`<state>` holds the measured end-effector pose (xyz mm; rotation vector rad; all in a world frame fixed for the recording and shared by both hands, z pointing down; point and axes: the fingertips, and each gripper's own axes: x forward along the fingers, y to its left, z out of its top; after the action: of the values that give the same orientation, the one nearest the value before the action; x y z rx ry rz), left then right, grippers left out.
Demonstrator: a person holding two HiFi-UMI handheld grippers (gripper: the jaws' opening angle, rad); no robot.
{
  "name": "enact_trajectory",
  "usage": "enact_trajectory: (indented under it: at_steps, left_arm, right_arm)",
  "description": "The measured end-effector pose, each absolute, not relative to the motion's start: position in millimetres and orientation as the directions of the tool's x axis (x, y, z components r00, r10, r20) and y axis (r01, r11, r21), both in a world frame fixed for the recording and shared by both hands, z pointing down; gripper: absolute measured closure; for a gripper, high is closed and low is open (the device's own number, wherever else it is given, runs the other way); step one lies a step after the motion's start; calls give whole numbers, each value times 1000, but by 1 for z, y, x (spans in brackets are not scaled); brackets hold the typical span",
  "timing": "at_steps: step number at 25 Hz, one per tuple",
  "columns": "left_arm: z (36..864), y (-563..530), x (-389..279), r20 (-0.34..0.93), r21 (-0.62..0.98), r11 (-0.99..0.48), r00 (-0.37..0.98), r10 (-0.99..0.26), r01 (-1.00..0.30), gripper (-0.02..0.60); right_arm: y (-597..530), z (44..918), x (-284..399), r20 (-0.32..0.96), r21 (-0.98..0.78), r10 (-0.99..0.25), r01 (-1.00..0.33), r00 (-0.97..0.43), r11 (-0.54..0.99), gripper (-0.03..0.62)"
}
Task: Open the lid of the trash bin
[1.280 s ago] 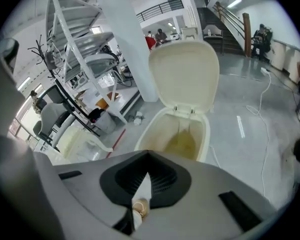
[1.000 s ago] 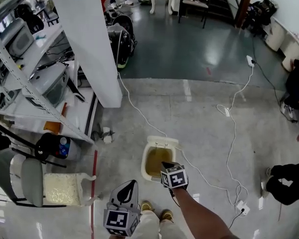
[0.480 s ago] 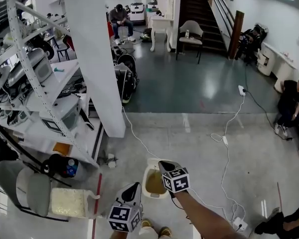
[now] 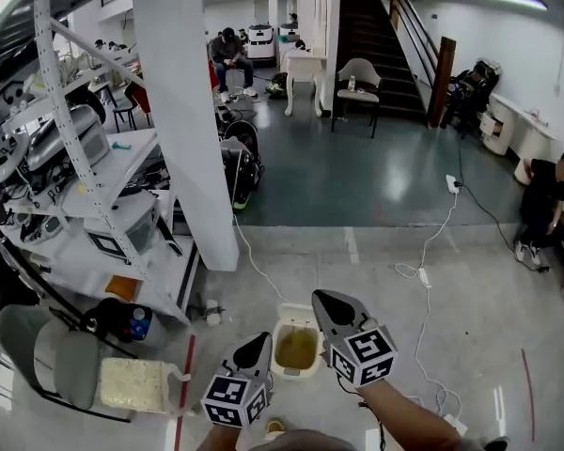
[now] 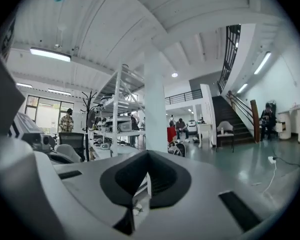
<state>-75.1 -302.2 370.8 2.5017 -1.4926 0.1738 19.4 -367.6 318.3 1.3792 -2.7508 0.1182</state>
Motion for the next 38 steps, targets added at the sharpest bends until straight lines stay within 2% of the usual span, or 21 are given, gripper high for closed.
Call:
enact_trajectory:
  at_steps: [4, 13, 18, 38]
  left_arm:
    - [356, -297, -73, 190, 108, -467, 479, -857, -878, 588]
    - [349, -278, -63, 164, 35, -511, 510, -845, -859, 588]
    - [354, -268, -58, 161, 54, -517, 518, -840, -854, 588]
    - [357, -264, -57, 147, 55, -525, 527, -837, -849, 586]
  right_arm:
    - [-328, 290, 38, 25, -30, -814, -814, -581, 580, 560]
    - [-263, 303, 70, 26, 57, -866, -864, -500, 500, 560]
    - [-257, 322, 80, 35, -31, -885, -886, -464, 463, 560]
    - [-258, 349, 70, 81, -42, -872, -876, -483, 481, 563]
